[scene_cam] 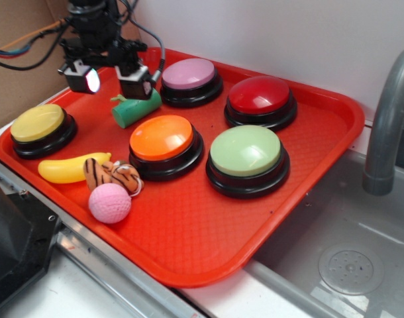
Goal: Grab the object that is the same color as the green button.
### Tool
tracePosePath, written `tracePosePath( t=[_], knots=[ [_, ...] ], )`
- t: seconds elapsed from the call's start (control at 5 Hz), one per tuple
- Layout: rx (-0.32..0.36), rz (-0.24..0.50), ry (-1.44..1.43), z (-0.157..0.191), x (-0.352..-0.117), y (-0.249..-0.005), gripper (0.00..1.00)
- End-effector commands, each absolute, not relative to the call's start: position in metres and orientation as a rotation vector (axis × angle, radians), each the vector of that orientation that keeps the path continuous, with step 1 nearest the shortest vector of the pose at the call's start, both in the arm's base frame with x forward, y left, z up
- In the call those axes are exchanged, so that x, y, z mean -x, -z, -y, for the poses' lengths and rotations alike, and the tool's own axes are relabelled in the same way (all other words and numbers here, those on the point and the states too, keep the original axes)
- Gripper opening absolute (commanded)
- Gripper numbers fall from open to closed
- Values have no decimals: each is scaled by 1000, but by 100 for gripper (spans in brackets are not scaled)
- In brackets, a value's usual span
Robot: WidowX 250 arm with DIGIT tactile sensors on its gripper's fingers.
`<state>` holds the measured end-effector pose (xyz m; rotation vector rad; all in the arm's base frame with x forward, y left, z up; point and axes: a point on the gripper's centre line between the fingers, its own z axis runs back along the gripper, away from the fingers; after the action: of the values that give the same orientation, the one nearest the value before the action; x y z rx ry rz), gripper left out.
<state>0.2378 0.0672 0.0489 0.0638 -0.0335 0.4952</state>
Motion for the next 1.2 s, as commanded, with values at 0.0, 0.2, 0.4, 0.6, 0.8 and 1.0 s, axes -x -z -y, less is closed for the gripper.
tracePosePath(
  t=[0.0,0.2,0.4,0.6,0.8,1.0],
  knots=[
    [-21,65,-485,-74,-249,-33,100],
    [-19,72,-500,-71,-245,-30,35],
    [-34,61,-510,-67,-243,-27,0],
    [-45,39,-507,-68,-242,-31,0],
    [-36,39,-455,-68,-242,-55,0],
    [-63,43,-314,-65,-245,-96,0]
  ],
)
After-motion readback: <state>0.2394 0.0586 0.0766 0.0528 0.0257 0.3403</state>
